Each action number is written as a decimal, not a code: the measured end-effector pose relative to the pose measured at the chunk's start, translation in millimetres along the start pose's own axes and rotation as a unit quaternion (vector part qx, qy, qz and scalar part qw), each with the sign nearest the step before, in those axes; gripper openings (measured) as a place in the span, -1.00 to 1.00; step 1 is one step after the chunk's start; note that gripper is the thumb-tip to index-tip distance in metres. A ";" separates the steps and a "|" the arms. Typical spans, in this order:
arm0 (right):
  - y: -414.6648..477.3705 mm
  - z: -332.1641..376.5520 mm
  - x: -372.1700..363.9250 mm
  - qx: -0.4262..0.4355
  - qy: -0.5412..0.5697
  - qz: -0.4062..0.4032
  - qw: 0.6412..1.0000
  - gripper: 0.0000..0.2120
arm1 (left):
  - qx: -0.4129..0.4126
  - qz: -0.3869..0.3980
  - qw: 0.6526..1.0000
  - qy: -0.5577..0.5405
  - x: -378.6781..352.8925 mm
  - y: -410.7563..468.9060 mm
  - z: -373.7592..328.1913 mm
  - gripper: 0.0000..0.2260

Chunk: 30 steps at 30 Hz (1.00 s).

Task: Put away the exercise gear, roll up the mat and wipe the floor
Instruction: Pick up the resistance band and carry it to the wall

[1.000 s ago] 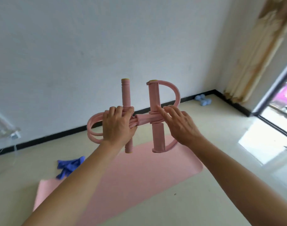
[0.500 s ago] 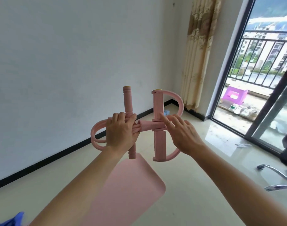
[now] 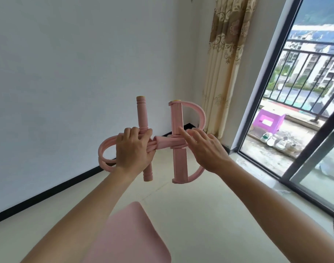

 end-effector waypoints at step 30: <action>393.6 -429.0 -446.1 0.105 0.142 0.106 0.979 -0.09 | 0.084 0.144 0.979 0.118 -544.8 419.2 -11.4 -0.67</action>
Point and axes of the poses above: each hand's wrist, its own y-axis towards the middle knuckle, its own x-axis out of the back of the hand, z = x × y, the point moved 9 cm from there along y, towards the middle knuckle, and after that the axes turned 13 degrees about -z, right-handed, at the moved point
